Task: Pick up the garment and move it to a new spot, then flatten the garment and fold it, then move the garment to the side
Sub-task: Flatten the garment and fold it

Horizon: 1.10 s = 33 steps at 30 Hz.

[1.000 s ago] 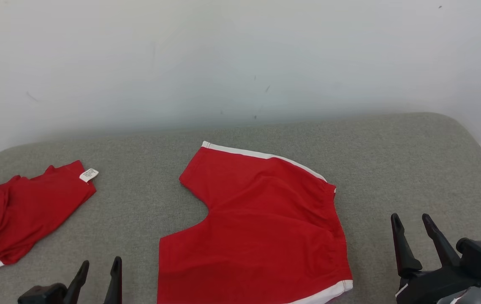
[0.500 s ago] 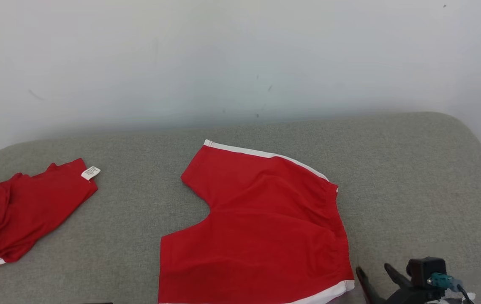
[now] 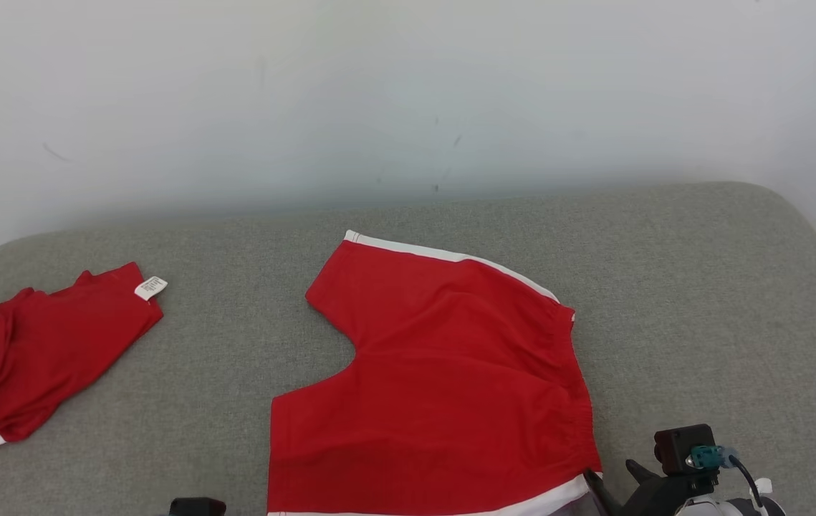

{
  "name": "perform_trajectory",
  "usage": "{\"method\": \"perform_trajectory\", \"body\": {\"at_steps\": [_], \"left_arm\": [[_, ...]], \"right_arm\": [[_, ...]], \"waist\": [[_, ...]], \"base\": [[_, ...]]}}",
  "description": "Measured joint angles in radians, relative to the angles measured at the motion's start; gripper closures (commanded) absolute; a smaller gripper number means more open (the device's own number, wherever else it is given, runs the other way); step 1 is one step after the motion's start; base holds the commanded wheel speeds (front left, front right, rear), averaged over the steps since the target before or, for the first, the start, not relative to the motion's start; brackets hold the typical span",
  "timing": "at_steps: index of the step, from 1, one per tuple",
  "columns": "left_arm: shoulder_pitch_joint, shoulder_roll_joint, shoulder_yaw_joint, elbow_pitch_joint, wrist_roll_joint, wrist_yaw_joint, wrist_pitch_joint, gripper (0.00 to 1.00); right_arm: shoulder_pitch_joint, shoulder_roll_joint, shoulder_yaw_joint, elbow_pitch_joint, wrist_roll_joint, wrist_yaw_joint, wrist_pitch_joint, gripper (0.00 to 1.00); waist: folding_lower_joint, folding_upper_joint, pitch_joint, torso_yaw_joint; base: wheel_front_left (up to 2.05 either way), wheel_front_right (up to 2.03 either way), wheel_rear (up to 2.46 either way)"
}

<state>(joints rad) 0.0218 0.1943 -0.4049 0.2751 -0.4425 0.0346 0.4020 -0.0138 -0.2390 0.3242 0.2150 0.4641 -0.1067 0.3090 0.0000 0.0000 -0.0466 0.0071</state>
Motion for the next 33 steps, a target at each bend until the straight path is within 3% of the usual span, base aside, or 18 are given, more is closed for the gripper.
{"method": "perform_trajectory", "body": {"at_steps": [10,11,14,17,23,33], "left_arm": [[-0.053,-0.005,0.003,0.036,0.0,0.0,0.016,0.0],[-0.053,-0.005,0.003,0.037,0.0,0.0,0.017,0.11],[-0.059,-0.008,0.004,0.048,0.0,0.0,0.017,0.17],[-0.075,-0.01,0.005,0.058,0.0,0.0,0.017,0.32],[-0.092,-0.022,0.003,0.074,-0.001,0.0,0.017,0.51],[-0.094,-0.028,0.001,0.093,-0.006,-0.009,0.011,0.42]], "right_arm": [[-0.02,0.003,0.009,0.005,0.0,0.001,0.041,0.0],[-0.02,0.004,0.014,0.005,0.0,0.001,0.044,0.0],[-0.022,0.008,0.018,0.005,0.0,0.001,0.052,0.0],[-0.039,0.008,0.018,0.005,0.0,0.002,0.057,0.0],[-0.042,0.008,0.03,0.011,0.0,0.012,0.074,0.0],[-0.047,0.012,0.049,0.037,0.0,0.028,0.098,0.07]], "waist": [[0.0001,0.0,0.016,0.002],[0.0,0.0,0.017,0.001],[0.0,0.0,0.023,-0.006],[0.0001,0.0,0.029,-0.012],[0.0,0.0,0.035,-0.016],[0.0001,0.0,0.042,-0.009]], "base": [[0.0,0.0,0.0],[0.0,0.0,0.0],[0.0,0.0,0.0],[0.0,0.0,0.0],[0.0,0.0,0.0],[0.0,0.0,0.0]]}}
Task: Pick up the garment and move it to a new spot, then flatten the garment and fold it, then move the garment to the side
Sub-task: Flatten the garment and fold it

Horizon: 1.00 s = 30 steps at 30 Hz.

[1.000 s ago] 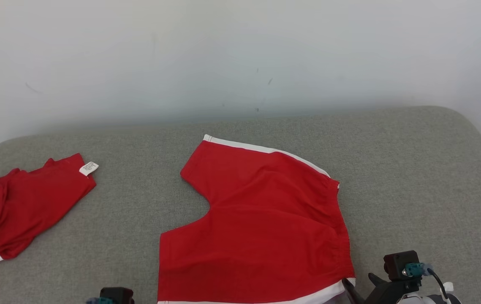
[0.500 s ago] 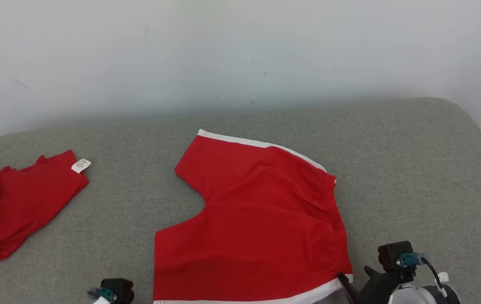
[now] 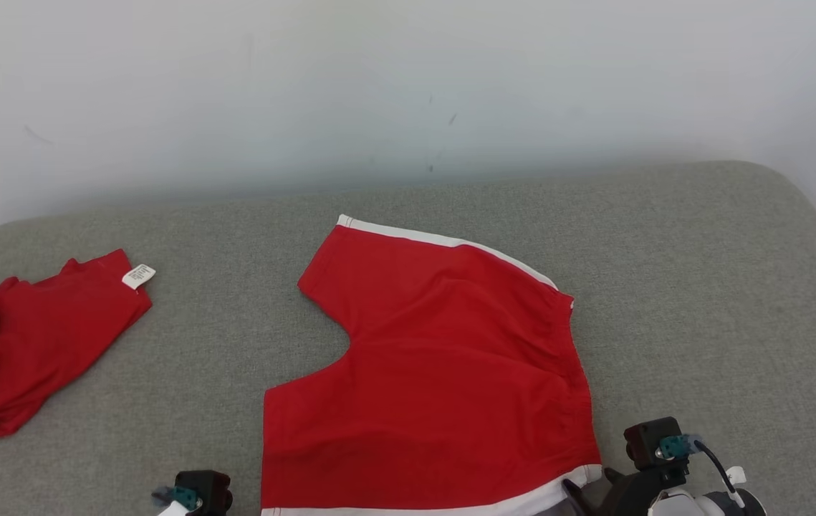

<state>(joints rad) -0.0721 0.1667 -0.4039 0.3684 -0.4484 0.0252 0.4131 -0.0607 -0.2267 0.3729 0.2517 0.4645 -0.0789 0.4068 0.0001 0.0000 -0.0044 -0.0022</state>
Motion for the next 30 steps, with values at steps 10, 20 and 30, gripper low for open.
{"method": "perform_trajectory", "body": {"at_steps": [10,20,30], "left_arm": [[-0.025,-0.007,-0.006,0.007,-0.001,-0.009,-0.002,0.45],[-0.036,-0.012,-0.008,0.027,-0.009,-0.021,-0.006,1.0],[-0.036,-0.013,-0.004,0.029,-0.021,-0.035,-0.019,1.0]], "right_arm": [[-0.041,-0.007,0.0,0.03,0.001,0.015,0.025,0.31],[-0.047,-0.001,0.004,0.052,0.009,0.017,0.04,0.93],[-0.049,0.0,-0.008,0.052,0.023,0.018,0.034,1.0]], "waist": [[0.0,0.0,0.019,0.014],[0.0,0.0,0.03,0.026],[0.0,0.0001,0.024,0.027]], "base": [[0.0,0.0,0.0],[0.0,0.0,0.0],[0.0,0.0,0.0]]}}
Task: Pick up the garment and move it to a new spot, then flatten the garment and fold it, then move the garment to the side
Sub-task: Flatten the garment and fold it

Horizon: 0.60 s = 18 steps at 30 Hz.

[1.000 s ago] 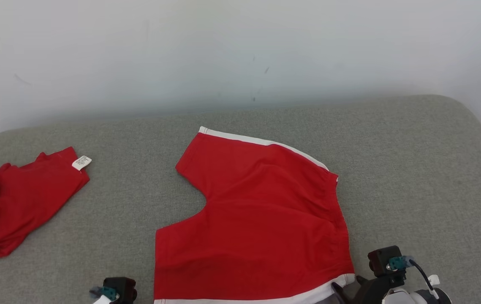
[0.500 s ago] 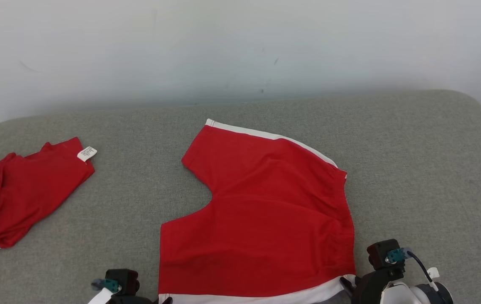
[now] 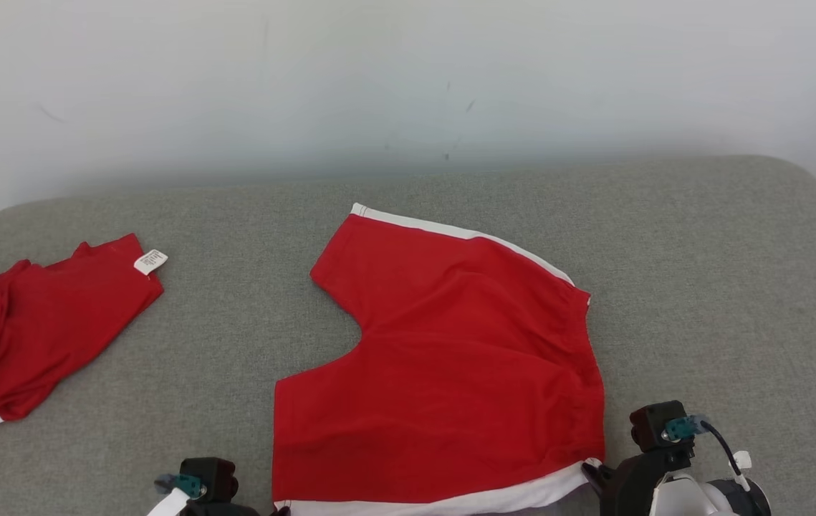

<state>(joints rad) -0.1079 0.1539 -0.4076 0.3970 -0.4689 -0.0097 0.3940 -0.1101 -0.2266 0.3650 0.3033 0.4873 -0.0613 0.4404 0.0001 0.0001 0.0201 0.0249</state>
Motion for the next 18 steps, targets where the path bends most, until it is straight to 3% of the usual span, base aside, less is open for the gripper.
{"method": "perform_trajectory", "body": {"at_steps": [9,18], "left_arm": [[0.054,0.012,0.011,-0.063,-0.011,-0.01,-0.028,1.0],[0.085,0.013,0.036,-0.194,-0.058,-0.036,-0.079,1.0]], "right_arm": [[0.063,-0.013,-0.018,-0.053,0.041,0.023,-0.01,1.0],[0.086,-0.001,-0.066,-0.119,0.097,0.023,-0.041,1.0]], "waist": [[-0.0001,0.0,-0.025,0.004],[-0.0001,0.0,-0.036,0.006]], "base": [[0.0,0.0,0.0],[0.0,0.0,0.0]]}}
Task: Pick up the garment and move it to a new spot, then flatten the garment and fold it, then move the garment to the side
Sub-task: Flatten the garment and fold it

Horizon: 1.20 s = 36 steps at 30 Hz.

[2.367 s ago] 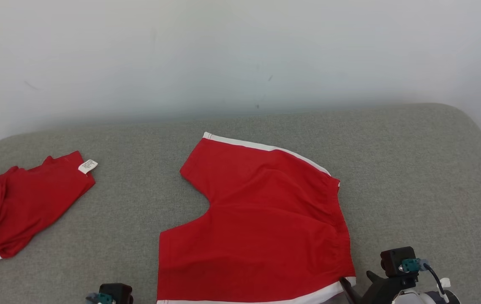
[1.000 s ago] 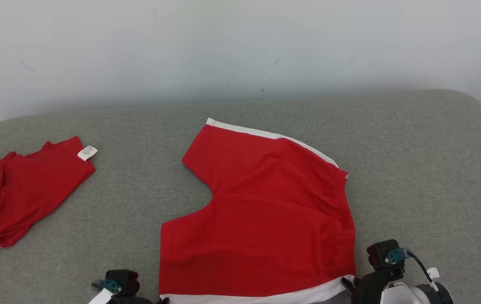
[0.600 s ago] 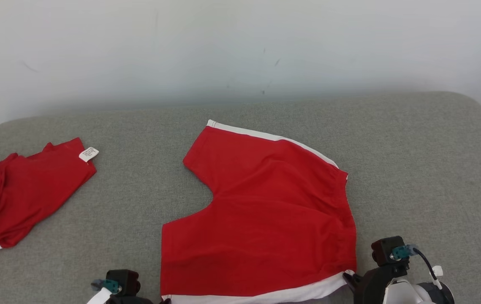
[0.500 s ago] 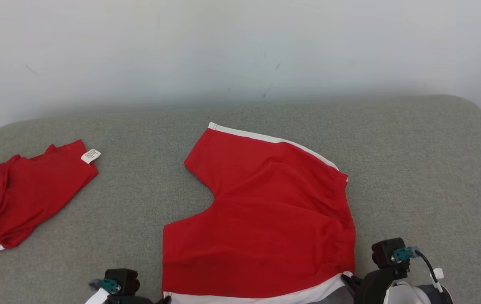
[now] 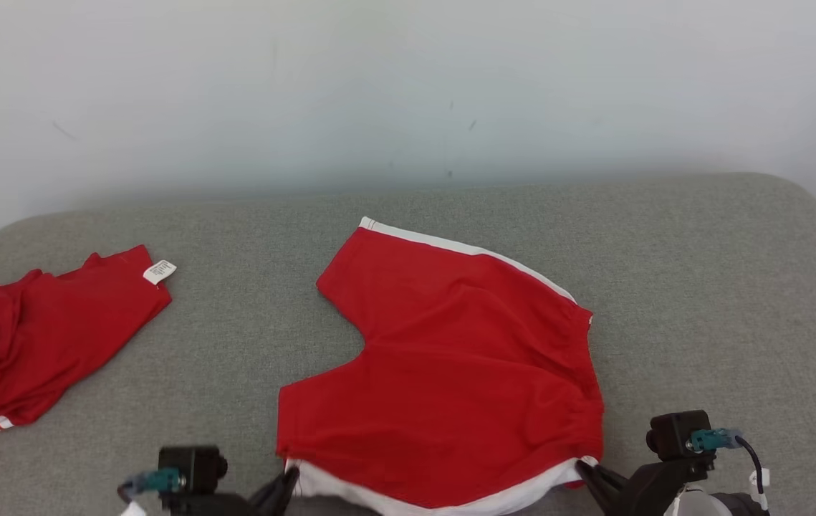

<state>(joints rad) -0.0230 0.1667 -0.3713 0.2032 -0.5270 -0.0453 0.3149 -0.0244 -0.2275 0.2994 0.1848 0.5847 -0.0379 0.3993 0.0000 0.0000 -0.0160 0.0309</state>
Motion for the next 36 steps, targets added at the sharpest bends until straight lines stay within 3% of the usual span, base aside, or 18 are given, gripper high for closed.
{"method": "perform_trajectory", "body": {"at_steps": [7,11,20,25,36], "left_arm": [[-0.141,-0.016,0.01,-0.026,0.005,-0.005,0.0,1.0],[-0.249,-0.036,0.049,-0.021,0.008,0.029,-0.009,1.0],[-0.395,-0.051,0.091,0.009,0.011,0.06,-0.018,1.0],[-0.504,-0.059,0.114,0.031,0.025,0.087,-0.035,1.0],[-0.695,-0.058,0.122,0.144,0.082,0.098,-0.053,1.0]], "right_arm": [[-0.007,0.051,-0.008,-0.041,0.038,0.003,-0.012,1.0],[-0.033,0.08,-0.033,-0.079,0.077,0.003,-0.022,1.0],[-0.127,0.135,-0.078,-0.132,0.151,0.002,-0.042,1.0],[-0.191,0.155,-0.103,-0.139,0.189,-0.017,-0.058,1.0],[-0.332,0.174,-0.125,-0.092,0.272,-0.061,-0.146,1.0]], "waist": [[0.0,0.0,0.013,-0.01],[0.0001,0.0,0.036,-0.032],[0.0001,0.0001,0.1,-0.081],[0.0002,0.0001,0.147,-0.107],[0.0003,0.0002,0.26,-0.163]], "base": [[0.0,0.0,0.0],[0.0,0.0,0.0],[0.0,0.0,0.0],[0.0,0.0,0.0],[0.0,0.0,0.0]]}}
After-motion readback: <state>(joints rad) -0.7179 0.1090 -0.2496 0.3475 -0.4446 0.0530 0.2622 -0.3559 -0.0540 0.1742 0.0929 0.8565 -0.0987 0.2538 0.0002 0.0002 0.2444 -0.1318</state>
